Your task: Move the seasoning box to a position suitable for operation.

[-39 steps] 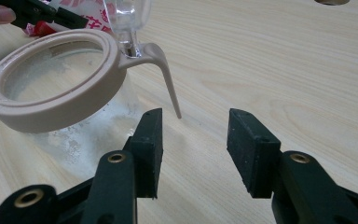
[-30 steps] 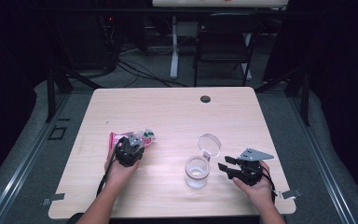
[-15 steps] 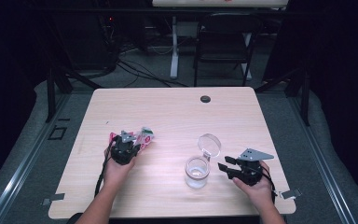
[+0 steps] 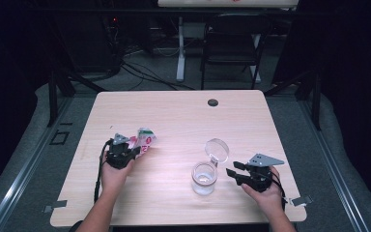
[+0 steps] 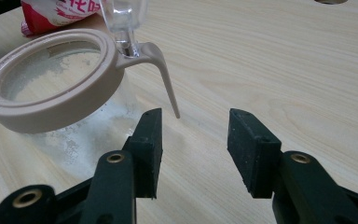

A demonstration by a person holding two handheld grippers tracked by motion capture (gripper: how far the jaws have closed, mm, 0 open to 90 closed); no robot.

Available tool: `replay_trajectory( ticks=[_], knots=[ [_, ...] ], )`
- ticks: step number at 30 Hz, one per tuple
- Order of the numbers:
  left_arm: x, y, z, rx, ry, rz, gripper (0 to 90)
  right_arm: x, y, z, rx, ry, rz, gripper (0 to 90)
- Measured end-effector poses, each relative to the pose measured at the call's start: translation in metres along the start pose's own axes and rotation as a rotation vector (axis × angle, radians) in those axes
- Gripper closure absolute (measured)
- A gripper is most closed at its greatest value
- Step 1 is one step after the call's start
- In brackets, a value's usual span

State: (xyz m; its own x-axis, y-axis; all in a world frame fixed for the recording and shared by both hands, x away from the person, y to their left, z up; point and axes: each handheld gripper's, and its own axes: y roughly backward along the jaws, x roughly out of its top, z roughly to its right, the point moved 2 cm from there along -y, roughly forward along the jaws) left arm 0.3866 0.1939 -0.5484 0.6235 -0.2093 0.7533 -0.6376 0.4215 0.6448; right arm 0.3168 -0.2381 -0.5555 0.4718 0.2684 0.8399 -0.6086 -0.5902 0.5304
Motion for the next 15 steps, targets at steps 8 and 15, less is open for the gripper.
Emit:
replay_trajectory(
  ticks=[8, 15],
  knots=[
    [0.001, 0.022, -0.012, 0.000, 0.040, 0.084, 90.0, 0.001, -0.001, 0.000, -0.007, -0.007, 0.013, 55.3],
    [0.006, 0.044, -0.018, 0.044, 0.050, 0.177, 90.0, 0.001, -0.002, 0.000, 0.001, 0.003, 0.002, 55.3]
  ],
)
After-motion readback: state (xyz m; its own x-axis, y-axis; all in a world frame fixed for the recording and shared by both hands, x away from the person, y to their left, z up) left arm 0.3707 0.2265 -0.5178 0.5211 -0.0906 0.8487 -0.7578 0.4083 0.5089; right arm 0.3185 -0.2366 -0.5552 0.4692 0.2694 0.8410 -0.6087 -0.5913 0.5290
